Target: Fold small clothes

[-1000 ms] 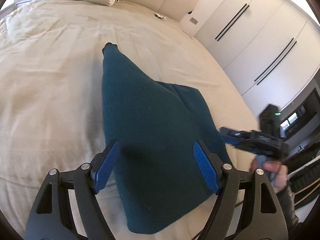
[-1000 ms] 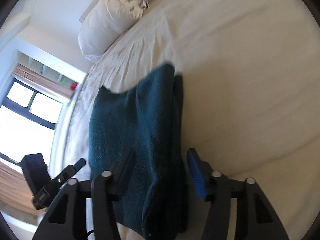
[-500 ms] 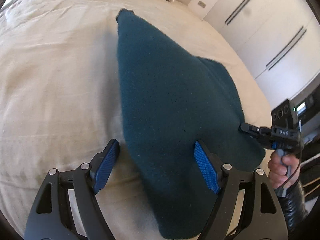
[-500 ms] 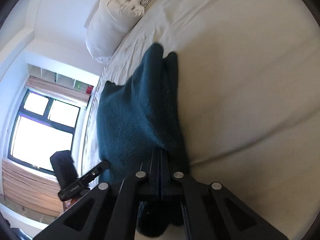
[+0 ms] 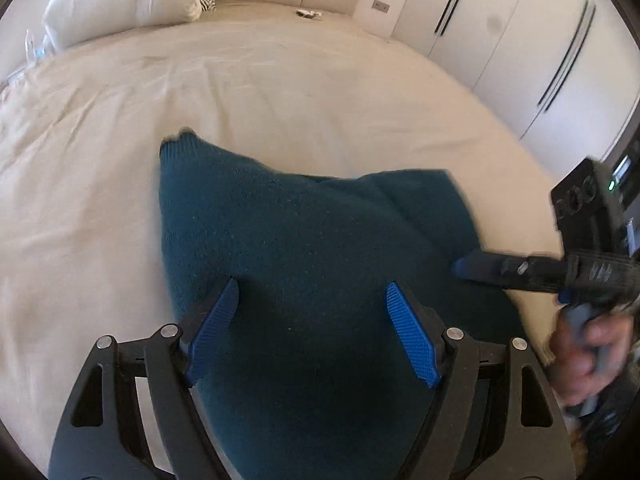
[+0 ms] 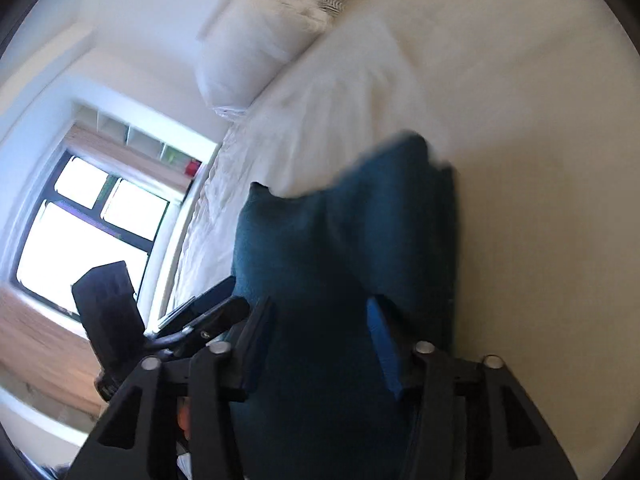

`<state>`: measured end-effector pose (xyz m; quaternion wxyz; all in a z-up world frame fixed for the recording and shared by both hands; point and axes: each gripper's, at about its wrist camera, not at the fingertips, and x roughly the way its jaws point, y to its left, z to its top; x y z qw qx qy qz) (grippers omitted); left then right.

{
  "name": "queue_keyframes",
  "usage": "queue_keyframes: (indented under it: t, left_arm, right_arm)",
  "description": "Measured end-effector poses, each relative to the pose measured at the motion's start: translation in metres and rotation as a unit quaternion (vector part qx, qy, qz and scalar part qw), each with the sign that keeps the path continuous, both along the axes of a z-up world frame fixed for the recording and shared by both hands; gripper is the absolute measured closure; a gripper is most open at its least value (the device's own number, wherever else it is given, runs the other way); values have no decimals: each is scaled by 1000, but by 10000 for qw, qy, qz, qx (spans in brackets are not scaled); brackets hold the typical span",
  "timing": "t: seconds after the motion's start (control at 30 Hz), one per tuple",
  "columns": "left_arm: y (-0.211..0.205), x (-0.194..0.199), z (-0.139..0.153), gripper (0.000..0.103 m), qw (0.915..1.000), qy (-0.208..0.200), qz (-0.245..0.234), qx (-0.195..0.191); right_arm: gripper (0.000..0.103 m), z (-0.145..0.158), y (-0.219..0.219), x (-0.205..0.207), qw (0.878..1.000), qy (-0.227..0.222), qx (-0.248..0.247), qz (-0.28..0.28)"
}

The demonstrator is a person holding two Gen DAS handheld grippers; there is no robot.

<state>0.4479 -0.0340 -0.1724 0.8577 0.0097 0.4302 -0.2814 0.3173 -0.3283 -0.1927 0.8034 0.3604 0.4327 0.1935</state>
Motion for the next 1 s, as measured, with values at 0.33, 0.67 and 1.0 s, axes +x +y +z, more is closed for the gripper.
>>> queue_keyframes:
  t: [0.33, 0.67, 1.0]
  left_arm:
    - [82, -37, 25, 23, 9867, -101, 1207, -1083]
    - [61, -15, -38, 13, 9696, 1749, 660, -1578]
    - [41, -12, -43, 49, 9708, 1966, 328, -1335]
  right_arm:
    - [23, 37, -32, -55, 9963, -354, -539, -576]
    - [27, -6, -12, -29, 9978, 504, -424, -40]
    - [67, -17, -24, -25, 9974, 684, -118, 178]
